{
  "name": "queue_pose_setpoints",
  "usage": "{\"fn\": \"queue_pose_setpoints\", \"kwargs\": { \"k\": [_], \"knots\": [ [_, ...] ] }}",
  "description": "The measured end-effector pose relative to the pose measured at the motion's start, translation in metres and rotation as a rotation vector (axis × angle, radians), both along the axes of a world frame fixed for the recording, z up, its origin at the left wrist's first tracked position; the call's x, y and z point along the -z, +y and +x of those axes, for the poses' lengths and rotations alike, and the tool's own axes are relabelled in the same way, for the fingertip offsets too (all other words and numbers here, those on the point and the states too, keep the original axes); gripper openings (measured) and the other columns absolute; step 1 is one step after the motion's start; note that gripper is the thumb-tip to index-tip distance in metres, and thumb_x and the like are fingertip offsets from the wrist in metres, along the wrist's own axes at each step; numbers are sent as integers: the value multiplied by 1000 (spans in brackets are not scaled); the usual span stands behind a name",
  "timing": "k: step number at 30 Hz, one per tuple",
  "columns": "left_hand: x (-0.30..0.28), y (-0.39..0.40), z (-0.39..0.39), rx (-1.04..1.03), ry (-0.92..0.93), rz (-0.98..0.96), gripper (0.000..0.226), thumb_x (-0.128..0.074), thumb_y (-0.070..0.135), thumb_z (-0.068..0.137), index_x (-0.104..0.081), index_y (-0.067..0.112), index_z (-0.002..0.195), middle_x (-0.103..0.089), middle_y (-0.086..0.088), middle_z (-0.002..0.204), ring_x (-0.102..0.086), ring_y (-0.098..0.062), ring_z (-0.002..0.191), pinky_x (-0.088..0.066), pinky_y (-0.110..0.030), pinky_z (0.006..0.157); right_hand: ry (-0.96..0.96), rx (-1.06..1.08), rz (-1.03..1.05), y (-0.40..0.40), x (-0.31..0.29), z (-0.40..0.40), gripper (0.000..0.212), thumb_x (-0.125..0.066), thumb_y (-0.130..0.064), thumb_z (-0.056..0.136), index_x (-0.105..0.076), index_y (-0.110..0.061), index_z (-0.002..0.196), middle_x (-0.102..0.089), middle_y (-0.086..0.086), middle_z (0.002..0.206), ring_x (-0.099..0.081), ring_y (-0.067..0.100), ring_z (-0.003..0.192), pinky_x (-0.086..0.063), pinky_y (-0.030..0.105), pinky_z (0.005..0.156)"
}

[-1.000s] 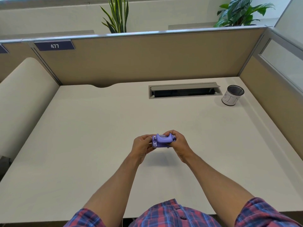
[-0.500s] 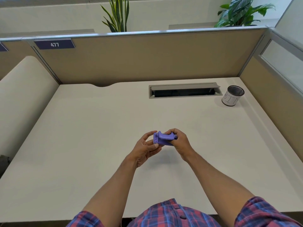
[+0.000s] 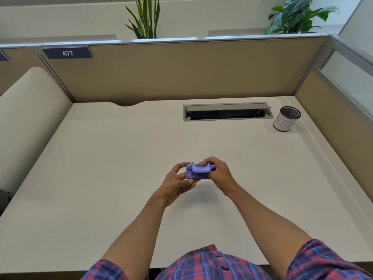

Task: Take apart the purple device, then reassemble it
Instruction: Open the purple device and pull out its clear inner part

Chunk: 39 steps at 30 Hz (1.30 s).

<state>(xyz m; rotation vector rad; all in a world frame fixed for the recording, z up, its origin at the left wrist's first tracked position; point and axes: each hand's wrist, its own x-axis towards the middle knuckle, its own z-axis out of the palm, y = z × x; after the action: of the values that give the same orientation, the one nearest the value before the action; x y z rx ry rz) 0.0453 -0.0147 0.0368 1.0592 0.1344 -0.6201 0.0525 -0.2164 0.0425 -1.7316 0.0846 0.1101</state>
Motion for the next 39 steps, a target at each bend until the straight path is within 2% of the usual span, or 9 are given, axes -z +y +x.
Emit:
{"fn": "queue_pose_setpoints", "kwargs": {
  "k": [4, 6, 10, 12, 16, 20, 32, 36, 39],
  "knots": [
    [-4, -7, 0, 6, -18, 37, 68, -79, -7, 75, -53, 19, 133, -74, -19, 120, -73, -38, 109, -61, -34, 84, -29, -44, -72, 2, -6, 0, 26, -62, 14, 80, -69, -8, 93, -72, 10, 104, -68, 25, 100, -60, 37, 82],
    [-5, -12, -1, 10, -45, 60, 68, -82, -5, 72, -57, 20, 129, -75, -15, 121, -73, -38, 109, -62, -34, 83, -50, -72, -112, 4, -10, -1, 30, -60, 12, 77, -68, -13, 90, -71, 7, 102, -66, 21, 96, -58, 26, 74],
    [-5, -13, 0, -4, -76, 107, 66, -83, -5, 67, -61, 19, 124, -75, -13, 119, -74, -38, 107, -61, -32, 80, -151, -107, -278, 4, -14, -1, 46, -55, 11, 70, -66, -31, 86, -69, -5, 99, -57, 9, 98, -46, 14, 75],
    [-5, -12, 1, -18, -84, 137, 68, -85, -3, 65, -60, 18, 125, -76, -13, 118, -74, -37, 106, -61, -32, 80, -217, -112, -342, 3, -15, -2, 47, -54, 11, 70, -69, -29, 89, -72, -7, 96, -58, 9, 95, -46, 17, 75],
    [-6, -13, 2, -39, -102, 163, 64, -82, -7, 71, -60, 18, 125, -77, -11, 114, -76, -35, 103, -61, -31, 79, -402, -114, -517, 4, -17, -1, 42, -53, 7, 72, -76, -15, 99, -78, 1, 94, -66, 21, 85, -54, 35, 74],
    [-9, -15, 3, -34, -114, 166, 65, -82, -6, 70, -60, 17, 126, -77, -12, 115, -76, -34, 103, -61, -31, 79, -541, -44, -669, 3, -19, -4, 39, -56, 5, 73, -78, -14, 100, -79, 1, 93, -68, 25, 78, -55, 40, 71],
    [-14, -18, 6, -34, -130, 173, 65, -84, -3, 69, -61, 19, 126, -76, -16, 116, -75, -36, 104, -62, -32, 80, -704, 43, -790, 2, -24, -7, 35, -69, 12, 71, -78, -7, 99, -80, 6, 91, -74, 29, 74, -59, 38, 66],
    [-14, -17, 7, -29, -158, 208, 63, -82, -5, 69, -61, 18, 124, -75, -18, 117, -75, -37, 103, -62, -33, 82, -743, 99, -809, 5, -25, -12, 33, -51, -8, 81, -79, -6, 96, -81, 6, 90, -76, 29, 74, -60, 36, 63],
    [-14, -16, 7, -21, -168, 221, 63, -83, -4, 70, -61, 17, 124, -75, -18, 116, -75, -37, 103, -61, -34, 83, -738, 110, -807, 5, -24, -13, 36, -47, -10, 81, -80, -7, 97, -81, 6, 89, -75, 29, 72, -61, 37, 61]
  ]
}}
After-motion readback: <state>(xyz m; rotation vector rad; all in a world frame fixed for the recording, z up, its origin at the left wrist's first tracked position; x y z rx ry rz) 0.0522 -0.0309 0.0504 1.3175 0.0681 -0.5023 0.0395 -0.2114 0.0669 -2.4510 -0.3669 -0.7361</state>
